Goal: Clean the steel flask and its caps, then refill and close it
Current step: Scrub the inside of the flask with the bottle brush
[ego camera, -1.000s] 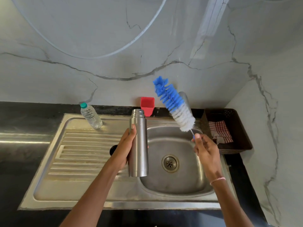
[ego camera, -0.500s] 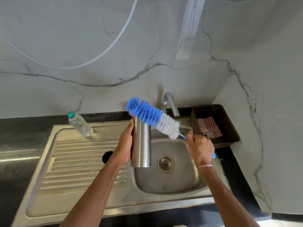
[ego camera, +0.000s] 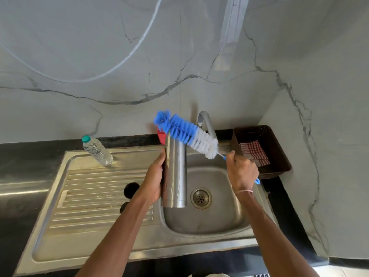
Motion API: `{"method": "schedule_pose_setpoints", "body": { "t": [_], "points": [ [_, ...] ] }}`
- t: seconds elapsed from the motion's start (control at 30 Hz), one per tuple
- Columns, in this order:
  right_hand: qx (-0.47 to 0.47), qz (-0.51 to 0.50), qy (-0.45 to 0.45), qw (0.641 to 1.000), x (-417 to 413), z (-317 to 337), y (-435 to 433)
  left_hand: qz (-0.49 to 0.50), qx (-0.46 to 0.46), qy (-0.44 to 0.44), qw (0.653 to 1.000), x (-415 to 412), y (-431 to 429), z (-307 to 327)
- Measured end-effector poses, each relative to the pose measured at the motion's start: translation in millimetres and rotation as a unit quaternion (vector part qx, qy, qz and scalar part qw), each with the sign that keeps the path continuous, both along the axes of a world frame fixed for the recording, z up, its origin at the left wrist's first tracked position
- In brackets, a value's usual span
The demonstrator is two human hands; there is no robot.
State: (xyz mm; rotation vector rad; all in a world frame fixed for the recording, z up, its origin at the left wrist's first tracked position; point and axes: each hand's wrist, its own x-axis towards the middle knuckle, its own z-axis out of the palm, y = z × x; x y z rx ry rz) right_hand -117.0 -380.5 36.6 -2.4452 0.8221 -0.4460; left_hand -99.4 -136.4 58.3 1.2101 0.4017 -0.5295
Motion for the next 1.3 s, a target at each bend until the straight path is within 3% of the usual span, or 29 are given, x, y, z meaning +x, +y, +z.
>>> {"method": "schedule_pose_setpoints", "body": {
  "t": [0.1, 0.27, 0.4, 0.57, 0.67, 0.83, 0.93, 1.03, 1.17, 1.3],
  "points": [
    [0.009, 0.019, 0.0, 1.0, -16, -8, 4, 0.008, 0.012, -0.003, 1.0, 1, 1, 6],
    [-0.044, 0.139, -0.065, 0.987, -91, -44, 19, 0.05, 0.014, 0.007, 0.999, 9, 24, 9],
    [-0.082, 0.109, -0.071, 0.988, -71, -42, 2, 0.036, 0.031, 0.008, 0.999, 7, 21, 10],
    [-0.027, 0.004, -0.007, 1.0, -5, -2, 1, -0.01, -0.01, 0.011, 1.0, -3, -1, 7],
    [-0.038, 0.011, -0.027, 0.999, -14, -3, 3, 0.008, -0.037, 0.005, 0.999, -1, 0, 8],
    [-0.072, 0.15, -0.121, 0.979, -85, -30, 11, 0.063, -0.025, -0.005, 0.998, 10, 23, 13],
    [-0.091, 0.146, -0.143, 0.975, -88, -36, 2, 0.028, -0.035, 0.0, 0.999, 7, 23, 19],
    [-0.125, 0.082, -0.129, 0.98, -49, -25, -7, 0.034, -0.024, -0.031, 0.999, -3, 10, 12],
    [-0.078, 0.01, -0.071, 0.994, -1, -3, -12, 0.013, -0.068, 0.006, 0.998, -10, -1, 1],
    [-0.089, 0.048, -0.096, 0.99, -21, -10, -3, 0.075, -0.036, 0.041, 0.996, -6, 8, 3]
  ]
}}
